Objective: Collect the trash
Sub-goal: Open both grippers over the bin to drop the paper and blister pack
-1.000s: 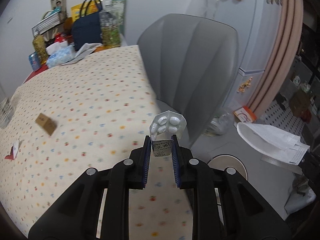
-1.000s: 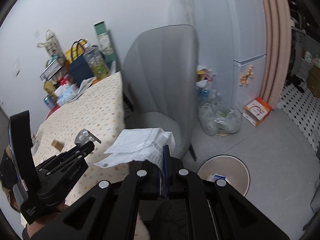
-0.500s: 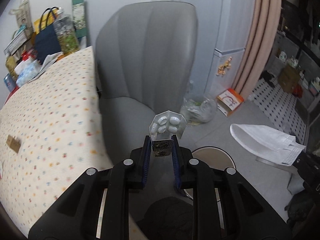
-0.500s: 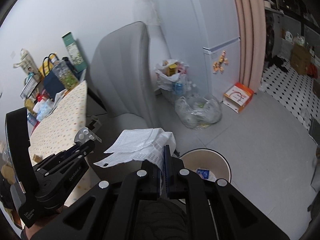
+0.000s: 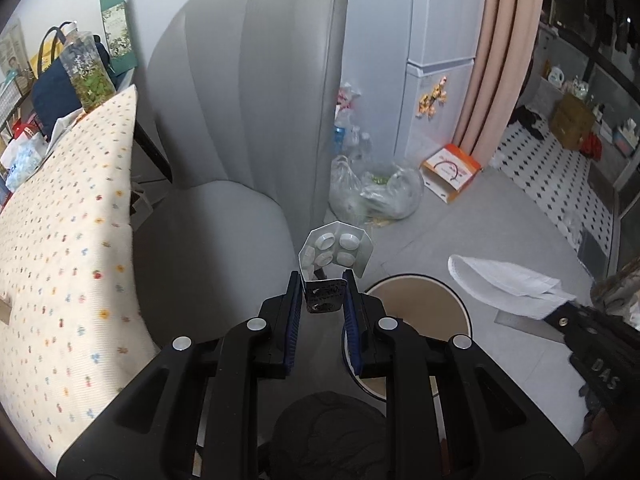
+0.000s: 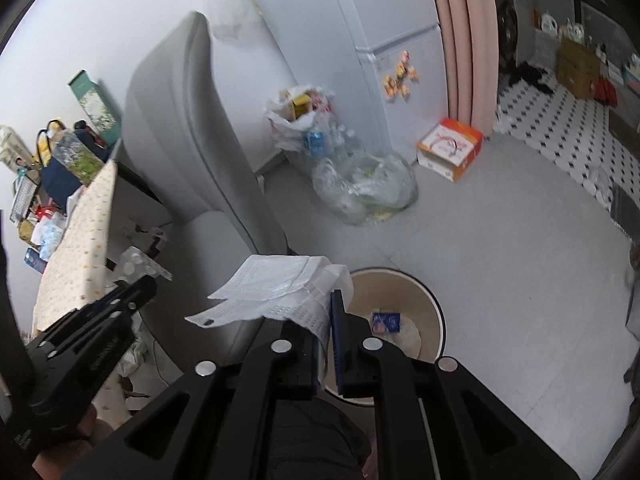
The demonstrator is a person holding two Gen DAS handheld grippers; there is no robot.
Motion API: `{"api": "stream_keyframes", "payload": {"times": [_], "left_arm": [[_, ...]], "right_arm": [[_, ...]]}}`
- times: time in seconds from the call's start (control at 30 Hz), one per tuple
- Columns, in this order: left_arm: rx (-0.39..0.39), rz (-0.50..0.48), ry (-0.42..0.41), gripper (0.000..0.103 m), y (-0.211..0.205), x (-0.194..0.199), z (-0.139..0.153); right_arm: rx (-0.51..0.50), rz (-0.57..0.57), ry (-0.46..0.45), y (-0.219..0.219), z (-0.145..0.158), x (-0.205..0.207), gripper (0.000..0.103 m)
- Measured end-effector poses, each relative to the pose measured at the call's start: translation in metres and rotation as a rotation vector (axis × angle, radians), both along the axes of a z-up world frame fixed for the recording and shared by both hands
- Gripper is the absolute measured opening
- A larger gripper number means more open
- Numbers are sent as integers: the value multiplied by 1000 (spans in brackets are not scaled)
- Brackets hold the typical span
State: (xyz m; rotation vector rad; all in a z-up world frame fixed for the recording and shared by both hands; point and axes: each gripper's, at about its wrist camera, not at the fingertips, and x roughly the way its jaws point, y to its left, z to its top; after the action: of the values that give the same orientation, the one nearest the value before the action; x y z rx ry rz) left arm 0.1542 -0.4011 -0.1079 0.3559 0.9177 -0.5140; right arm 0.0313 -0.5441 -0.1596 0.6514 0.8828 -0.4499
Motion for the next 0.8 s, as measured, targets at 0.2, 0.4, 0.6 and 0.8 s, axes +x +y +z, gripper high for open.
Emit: {"api": "stream_keyframes", "payload": {"times": [0.2,0.4,0.6,0.8], "left_arm": [[22,-2,18,20,-8,3,-11],[30,-23,32,20,-18,3,-17],[29,-81,56,21,-41,-11,-22],[13,-136,93,29,-63,-25,-24]], "right_arm": [[1,-7,15,-5,-16,2,52],[0,-50,15,-18,-15,-9,52],[-24,-110,0,-35,-4,-33,58],[-47,-170,-14,-51,6,-58,63]]}}
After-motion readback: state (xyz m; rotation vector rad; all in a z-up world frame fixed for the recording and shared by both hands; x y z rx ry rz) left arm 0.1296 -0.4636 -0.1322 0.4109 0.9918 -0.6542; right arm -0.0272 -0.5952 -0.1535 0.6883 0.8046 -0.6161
